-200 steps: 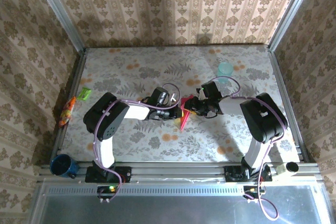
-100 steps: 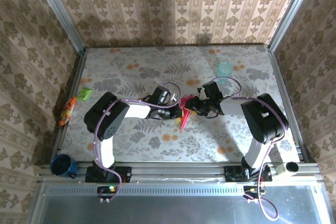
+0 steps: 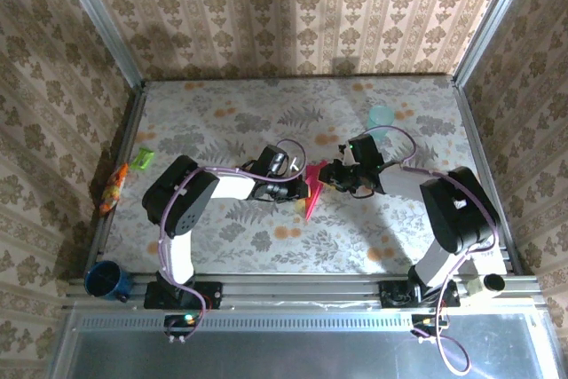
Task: Fold a paper plane with a square sheet of paper (fold left side to right side)
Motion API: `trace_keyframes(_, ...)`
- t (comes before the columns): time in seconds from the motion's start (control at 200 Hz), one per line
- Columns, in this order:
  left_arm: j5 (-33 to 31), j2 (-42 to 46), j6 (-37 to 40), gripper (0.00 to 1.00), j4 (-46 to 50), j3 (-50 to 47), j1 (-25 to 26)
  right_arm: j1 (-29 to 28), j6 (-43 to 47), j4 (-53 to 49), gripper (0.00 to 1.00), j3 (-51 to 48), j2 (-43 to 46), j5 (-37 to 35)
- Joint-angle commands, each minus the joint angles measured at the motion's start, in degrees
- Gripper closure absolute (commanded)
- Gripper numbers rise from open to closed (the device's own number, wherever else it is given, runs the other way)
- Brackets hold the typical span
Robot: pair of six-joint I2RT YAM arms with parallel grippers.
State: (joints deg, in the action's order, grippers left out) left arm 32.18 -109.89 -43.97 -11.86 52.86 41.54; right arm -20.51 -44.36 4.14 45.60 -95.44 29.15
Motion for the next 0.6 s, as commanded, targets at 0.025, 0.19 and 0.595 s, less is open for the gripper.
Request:
trace_keyframes(0.025, -6.9, -4.3, 0.2, 1.0, 7.3, -1.9, 0.5, 0.1, 1.3, -1.7, 0.83, 1.9, -1.1, 1.4)
trace_keyframes(0.19, -7.1, -4.2, 0.1, 1.0, 7.5, -2.1, 0.6, -0.5, 1.7, -1.5, 0.9, 4.6, -4.6, 1.7)
trace_keyframes(0.595, -7.3, -4.1, 0.0, 1.0, 7.6, -2.3, 0.5, -1.1, 3.5, -3.5, 0.91, 6.7, -9.9, 0.5)
